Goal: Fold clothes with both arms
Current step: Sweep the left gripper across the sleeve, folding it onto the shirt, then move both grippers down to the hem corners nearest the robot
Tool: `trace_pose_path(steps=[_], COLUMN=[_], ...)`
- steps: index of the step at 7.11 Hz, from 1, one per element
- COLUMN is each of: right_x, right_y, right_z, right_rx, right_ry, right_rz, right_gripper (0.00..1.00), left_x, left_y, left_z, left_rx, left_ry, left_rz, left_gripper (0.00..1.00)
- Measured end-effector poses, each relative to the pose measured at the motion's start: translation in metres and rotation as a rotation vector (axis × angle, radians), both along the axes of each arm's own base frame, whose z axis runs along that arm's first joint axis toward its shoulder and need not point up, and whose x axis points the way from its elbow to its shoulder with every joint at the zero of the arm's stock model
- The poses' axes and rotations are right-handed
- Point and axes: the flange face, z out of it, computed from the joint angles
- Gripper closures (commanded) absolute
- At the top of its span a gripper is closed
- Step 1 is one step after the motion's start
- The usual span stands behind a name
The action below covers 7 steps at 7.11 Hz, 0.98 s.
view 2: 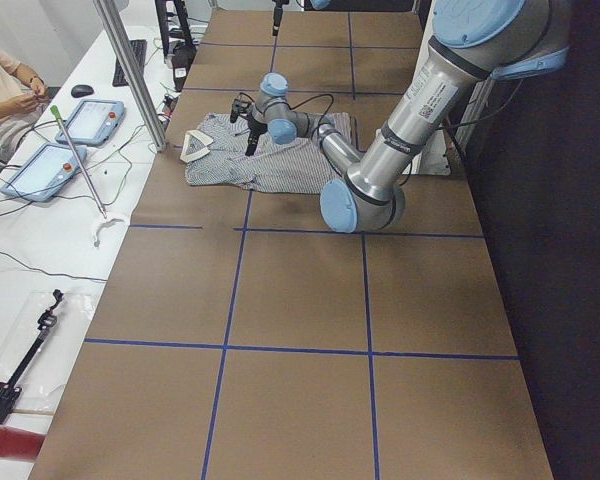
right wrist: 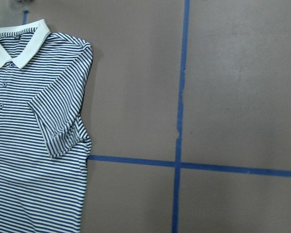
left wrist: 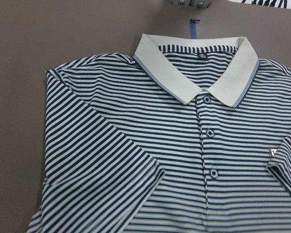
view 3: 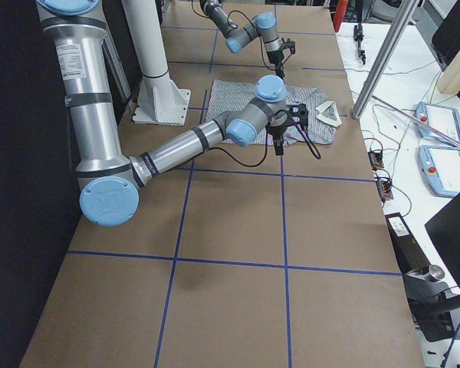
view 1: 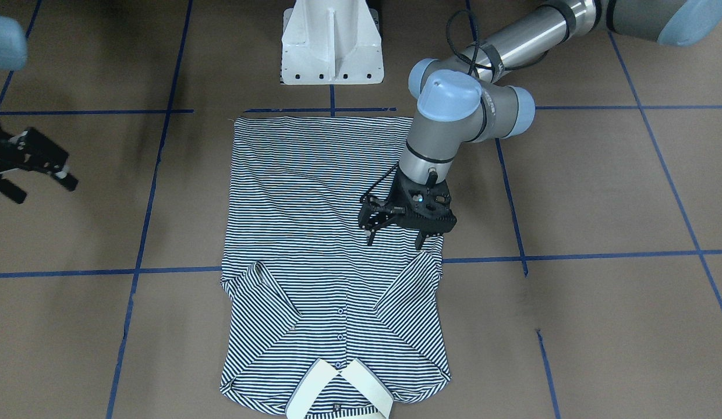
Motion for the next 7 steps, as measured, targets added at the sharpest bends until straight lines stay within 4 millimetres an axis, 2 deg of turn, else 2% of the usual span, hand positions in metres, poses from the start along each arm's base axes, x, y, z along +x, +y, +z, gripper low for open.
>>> trace_pose_path(steps=[2, 3, 4, 5, 6, 7], right_x=[-0.099, -0.145, -0.184, -0.209, -0.22, -0.225], right_y=[0.082, 0.126, 0.172, 0.207, 0.228, 0.237], right_z=[-0.045, -0.054, -0.053, -0.046, -0.037, -0.031], right_rx=[-0.064, -0.09, -0.111, -0.124, -0.139, -0.152], right_ry=[-0.022, -0.025, -0.017, -0.003, 0.02, 0.044], right_rz=[0.062, 0.1, 0.142, 0.169, 0.181, 0.192], right_gripper=[0.0, 0.01, 0.06, 0.09, 0.09, 0.09], left_x=[-0.018, -0.017, -0.011, -0.005, -0.001, -0.005], left_y=[0.069, 0.105, 0.141, 0.173, 0.205, 0.231], left_z=[0.005, 0.012, 0.022, 0.034, 0.054, 0.078], left_rx=[0.01, 0.012, -0.004, -0.035, -0.074, -0.113], left_ry=[0.024, 0.03, 0.035, 0.036, 0.024, 0.0], left_rz=[0.058, 0.081, 0.082, 0.081, 0.095, 0.11], left_gripper=[0.0, 0.0, 0.0, 0.0, 0.13, 0.21])
